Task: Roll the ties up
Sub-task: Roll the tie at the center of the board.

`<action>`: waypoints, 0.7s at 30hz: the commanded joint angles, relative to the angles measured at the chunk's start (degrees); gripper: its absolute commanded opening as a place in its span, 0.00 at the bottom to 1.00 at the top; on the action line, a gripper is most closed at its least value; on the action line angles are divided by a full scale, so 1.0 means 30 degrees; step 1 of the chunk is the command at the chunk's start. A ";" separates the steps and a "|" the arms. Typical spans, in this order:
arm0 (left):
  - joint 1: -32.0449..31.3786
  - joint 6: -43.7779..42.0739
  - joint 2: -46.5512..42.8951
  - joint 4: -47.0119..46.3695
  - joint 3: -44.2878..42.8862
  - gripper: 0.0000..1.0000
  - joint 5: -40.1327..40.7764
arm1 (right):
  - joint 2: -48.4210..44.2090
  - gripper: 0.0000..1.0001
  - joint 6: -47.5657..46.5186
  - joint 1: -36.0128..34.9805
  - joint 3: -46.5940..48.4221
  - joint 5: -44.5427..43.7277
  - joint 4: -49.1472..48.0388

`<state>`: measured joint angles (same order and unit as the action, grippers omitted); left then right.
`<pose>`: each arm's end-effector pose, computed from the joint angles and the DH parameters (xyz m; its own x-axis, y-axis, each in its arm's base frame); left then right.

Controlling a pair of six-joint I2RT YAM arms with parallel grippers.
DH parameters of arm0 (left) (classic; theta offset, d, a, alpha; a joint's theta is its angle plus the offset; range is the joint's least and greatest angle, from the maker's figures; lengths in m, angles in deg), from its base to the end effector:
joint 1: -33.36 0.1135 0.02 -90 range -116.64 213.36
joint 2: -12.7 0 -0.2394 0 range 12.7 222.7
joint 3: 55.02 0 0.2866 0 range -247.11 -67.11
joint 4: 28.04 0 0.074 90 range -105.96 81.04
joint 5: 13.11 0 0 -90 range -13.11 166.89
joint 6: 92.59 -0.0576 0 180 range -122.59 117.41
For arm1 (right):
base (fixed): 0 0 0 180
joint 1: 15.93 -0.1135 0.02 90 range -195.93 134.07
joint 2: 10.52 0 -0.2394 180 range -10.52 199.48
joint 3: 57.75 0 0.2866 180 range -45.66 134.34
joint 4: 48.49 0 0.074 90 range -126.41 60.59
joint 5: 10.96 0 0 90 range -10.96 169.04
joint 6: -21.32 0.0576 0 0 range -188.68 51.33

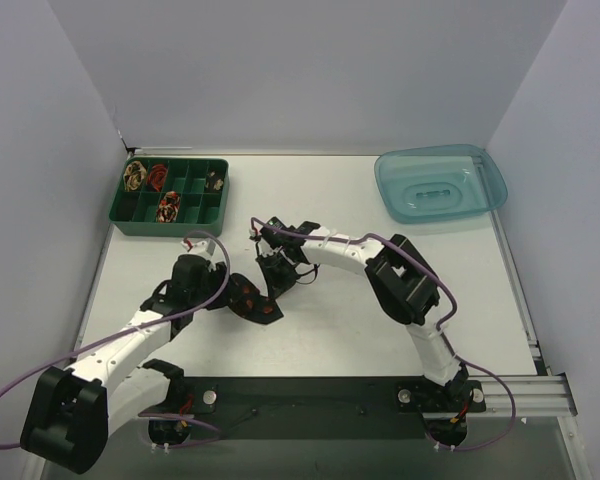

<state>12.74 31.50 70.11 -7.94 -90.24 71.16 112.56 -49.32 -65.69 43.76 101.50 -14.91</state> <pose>0.2353 -0.0947 0.1186 -0.7567 -0.3111 -0.5750 -0.0055 0.8825 -0.4703 0.2997 0.3882 0.1043 -0.7808 -0.4484 -0.4352 -0.6229 0.6137 0.4852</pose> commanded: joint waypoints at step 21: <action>-0.8302 0.2375 0.4298 0.6615 -0.4474 0.49 1.3336 | -0.3529 0.05 0.0082 0.4602 -0.2182 -0.2212 0.1213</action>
<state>-11.11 35.43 79.68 4.95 -101.17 103.15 104.96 -49.23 -51.79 38.08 96.02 -13.82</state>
